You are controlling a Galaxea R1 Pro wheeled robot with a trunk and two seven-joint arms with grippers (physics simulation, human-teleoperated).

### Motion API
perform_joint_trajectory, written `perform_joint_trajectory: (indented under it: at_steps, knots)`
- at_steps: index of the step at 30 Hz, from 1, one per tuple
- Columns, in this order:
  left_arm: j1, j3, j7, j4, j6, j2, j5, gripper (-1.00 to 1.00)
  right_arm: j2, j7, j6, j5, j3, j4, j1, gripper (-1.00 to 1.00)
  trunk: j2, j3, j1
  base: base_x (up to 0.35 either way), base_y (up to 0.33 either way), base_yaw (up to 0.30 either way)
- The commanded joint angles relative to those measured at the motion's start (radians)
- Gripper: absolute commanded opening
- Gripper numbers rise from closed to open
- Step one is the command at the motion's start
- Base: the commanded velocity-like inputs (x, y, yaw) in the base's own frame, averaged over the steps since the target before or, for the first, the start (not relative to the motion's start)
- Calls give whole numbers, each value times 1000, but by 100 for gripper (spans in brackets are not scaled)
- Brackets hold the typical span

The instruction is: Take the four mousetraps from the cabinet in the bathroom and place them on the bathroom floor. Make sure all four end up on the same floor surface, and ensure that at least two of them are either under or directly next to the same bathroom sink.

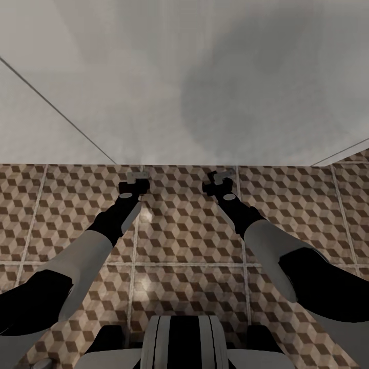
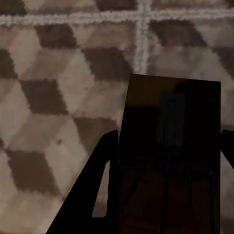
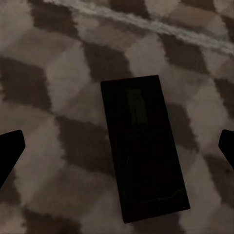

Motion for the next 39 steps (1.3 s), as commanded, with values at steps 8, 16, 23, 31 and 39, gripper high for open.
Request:
perform_joint_trajectory:
  at_steps: [8, 16, 23, 31, 39]
  knots:
    - [2, -7, 11, 2, -48, 2, 6, 100, 0, -6, -2, -3, 7, 1, -1, 100, 0, 0, 0, 0, 0, 0]
    - [10, -7, 11, 12, -68, 2, 6, 100, 0, -6, -2, -3, 7, 1, -1, 100, 0, 0, 0, 0, 0, 0]
    - [11, -7, 11, 13, -71, 3, 6, 100, 0, -6, -2, -3, 7, 1, -1, 100, 0, 0, 0, 0, 0, 0]
    - [12, -7, 12, 14, -72, 3, 6, 100, -1, -6, -2, -2, 7, 1, -1, 100, 0, 0, 0, 0, 0, 0]
    - [12, -7, 12, 14, -72, 3, 6, 100, -3, -6, -2, -2, 7, 1, -1, 100, 0, 0, 0, -78, 0, 0]
